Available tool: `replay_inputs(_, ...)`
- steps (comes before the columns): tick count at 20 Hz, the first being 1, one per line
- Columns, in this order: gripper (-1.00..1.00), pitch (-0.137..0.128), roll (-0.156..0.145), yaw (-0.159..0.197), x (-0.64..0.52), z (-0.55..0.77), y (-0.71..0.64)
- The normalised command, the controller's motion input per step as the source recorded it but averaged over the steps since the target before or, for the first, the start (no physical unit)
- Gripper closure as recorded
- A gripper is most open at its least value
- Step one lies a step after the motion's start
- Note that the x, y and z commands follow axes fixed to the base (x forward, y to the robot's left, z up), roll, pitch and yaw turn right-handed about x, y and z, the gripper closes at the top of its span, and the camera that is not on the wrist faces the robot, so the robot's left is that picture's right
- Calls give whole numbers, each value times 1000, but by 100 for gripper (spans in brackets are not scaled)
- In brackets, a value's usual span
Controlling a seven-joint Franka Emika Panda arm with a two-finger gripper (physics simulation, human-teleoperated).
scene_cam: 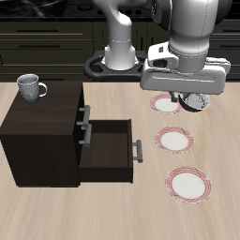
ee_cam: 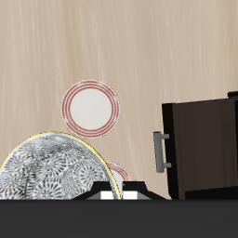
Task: Place the bowl on the farthest plate relative to the robot
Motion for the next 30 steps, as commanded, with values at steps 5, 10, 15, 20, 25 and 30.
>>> replay_inputs(5, 100, -1, 5, 24, 238, -129, 140)
replay_inputs(10, 100, 2, 18, 30, 214, -55, 226)
replay_inputs(15, 100, -33, -14, 28, 214, 129, 59)
replay_inputs(20, 100, -24, -4, 37, 173, 25, 59)
replay_inputs(25, 100, -10, -1, 38, 110, -26, 95)
replay_inputs(30, 100, -16, -15, 29, 116, -94, -7)
